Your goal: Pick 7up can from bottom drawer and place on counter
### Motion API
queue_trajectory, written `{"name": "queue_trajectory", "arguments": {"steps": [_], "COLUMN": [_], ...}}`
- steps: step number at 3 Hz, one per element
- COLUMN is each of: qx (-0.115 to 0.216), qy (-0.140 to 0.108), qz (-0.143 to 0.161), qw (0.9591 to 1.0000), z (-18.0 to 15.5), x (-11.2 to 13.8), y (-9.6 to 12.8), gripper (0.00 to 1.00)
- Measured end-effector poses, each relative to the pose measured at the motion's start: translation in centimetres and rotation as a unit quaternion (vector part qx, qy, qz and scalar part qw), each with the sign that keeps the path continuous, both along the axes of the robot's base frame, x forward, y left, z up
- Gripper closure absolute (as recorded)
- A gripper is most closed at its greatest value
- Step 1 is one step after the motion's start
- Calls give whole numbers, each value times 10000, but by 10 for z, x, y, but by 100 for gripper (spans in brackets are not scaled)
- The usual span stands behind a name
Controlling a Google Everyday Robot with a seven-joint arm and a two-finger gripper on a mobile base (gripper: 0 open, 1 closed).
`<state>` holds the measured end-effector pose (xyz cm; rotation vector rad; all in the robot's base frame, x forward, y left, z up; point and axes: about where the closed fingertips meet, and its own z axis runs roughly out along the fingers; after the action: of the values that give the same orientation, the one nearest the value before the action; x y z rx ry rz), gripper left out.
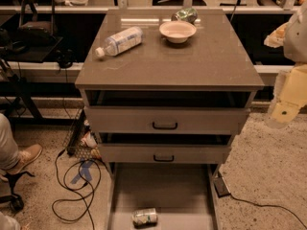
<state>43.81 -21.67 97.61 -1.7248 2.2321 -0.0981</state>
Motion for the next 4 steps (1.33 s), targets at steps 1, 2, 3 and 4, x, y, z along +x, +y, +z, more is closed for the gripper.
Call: {"name": "queue_trajectory", "arguments": {"steps": [1, 2, 3, 4], "qx": [0, 633, 1611, 1843], "qy": [0, 203, 559, 609], "qz": [0, 295, 550, 596], "qw": [10000, 9973, 9838, 9792], "z": [0, -54, -129, -132], "x": [0, 6, 1, 0], "y": [0, 12, 32, 41], "gripper": [0, 0, 0, 0]}}
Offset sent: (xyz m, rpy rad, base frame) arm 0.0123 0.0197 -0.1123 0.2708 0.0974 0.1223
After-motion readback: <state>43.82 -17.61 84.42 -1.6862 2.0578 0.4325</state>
